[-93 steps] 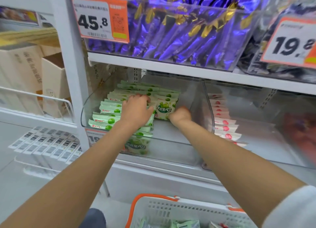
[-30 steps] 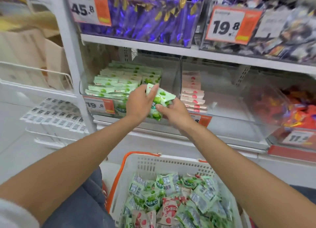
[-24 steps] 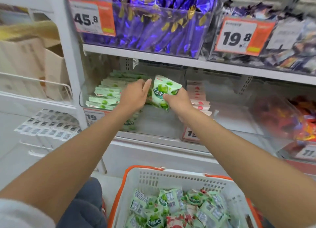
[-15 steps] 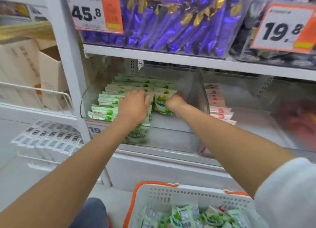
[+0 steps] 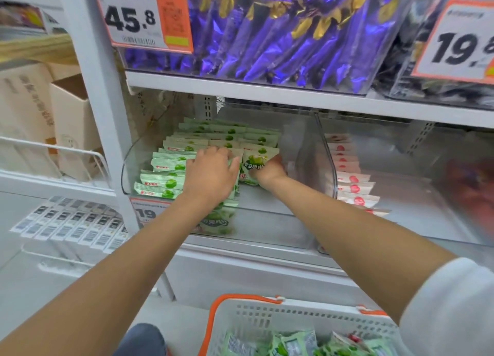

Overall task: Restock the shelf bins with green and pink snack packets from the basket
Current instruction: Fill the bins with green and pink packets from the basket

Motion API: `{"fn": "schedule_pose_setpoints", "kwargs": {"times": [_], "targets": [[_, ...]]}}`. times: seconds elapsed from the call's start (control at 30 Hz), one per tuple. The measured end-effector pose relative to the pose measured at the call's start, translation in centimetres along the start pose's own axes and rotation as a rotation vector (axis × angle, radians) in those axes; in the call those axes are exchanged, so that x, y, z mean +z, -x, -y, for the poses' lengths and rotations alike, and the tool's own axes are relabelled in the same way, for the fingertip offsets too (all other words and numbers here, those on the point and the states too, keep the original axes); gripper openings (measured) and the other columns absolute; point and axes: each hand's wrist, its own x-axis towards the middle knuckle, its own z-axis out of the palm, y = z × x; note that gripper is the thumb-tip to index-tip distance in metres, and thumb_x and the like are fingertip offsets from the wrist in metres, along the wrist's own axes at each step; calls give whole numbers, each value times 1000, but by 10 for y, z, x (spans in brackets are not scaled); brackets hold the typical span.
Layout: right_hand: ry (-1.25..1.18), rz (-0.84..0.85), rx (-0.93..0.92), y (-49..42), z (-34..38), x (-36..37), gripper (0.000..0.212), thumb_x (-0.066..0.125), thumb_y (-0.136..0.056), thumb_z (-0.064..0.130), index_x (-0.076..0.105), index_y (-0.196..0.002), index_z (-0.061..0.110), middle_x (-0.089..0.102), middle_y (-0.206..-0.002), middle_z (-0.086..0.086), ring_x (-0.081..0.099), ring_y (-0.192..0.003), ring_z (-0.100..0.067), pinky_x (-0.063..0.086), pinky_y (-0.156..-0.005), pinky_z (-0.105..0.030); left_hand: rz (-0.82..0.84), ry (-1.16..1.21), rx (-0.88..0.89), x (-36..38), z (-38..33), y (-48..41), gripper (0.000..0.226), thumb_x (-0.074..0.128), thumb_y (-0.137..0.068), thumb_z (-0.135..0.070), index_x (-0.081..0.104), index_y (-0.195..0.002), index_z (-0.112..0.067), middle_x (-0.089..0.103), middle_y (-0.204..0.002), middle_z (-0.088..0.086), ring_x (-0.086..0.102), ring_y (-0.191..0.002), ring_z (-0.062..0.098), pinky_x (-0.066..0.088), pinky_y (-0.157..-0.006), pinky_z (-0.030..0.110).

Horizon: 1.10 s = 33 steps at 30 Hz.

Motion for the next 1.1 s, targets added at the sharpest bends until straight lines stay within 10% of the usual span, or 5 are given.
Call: {"fn": "schedule_pose_setpoints", "kwargs": {"times": [0.13,0.37,0.57,0.77,1.1], "targets": [[-32,24,-32,-9,-10,-1,85,81,-57,52,51,-127,13,60,-127,-7,58,-118,-26,49,-97,-35,1,20,9,-2,0,2,40,37,-101,-42,60,-123,-18,59,-127,6,51,-118,27,40,-96,45],[22,36,-21,40,-10,-46,48,74,-83,24,56,-121,1,57,-119,-10,57,-116,-27,47,-85,-27,-73,19,9,-11,-10,18,35,41,-99,-34,62,-121,-16,60,-126,6,51,-117,27,40,-96,44],[123,-157,-481,106,-23,-75,23,61,-83,7,63,-106,9,60,-109,-10,58,-101,-27,48,-88,-35,-156,122,49,-36,-52,73,15,50,-93,-26,59,-85,-17,62,-84,1,57,-79,25,43,-62,35],[111,-69,-690,169,-88,-86,13,55,-79,1,62,-85,10,57,-86,-3,55,-80,-21,44,-72,-34,178,114,-81,-16,-65,149,14,48,-92,-27,57,-86,-17,63,-83,3,60,-80,28,38,-59,31],[456,541,-61,195,-335,-17,17,54,-89,3,63,-101,11,61,-100,-6,60,-95,-23,45,-74,-29,883,-104,-143,78,-35,226,30,48,-97,-19,64,-106,4,65,-104,16,62,-97,28,48,-83,35]]}}
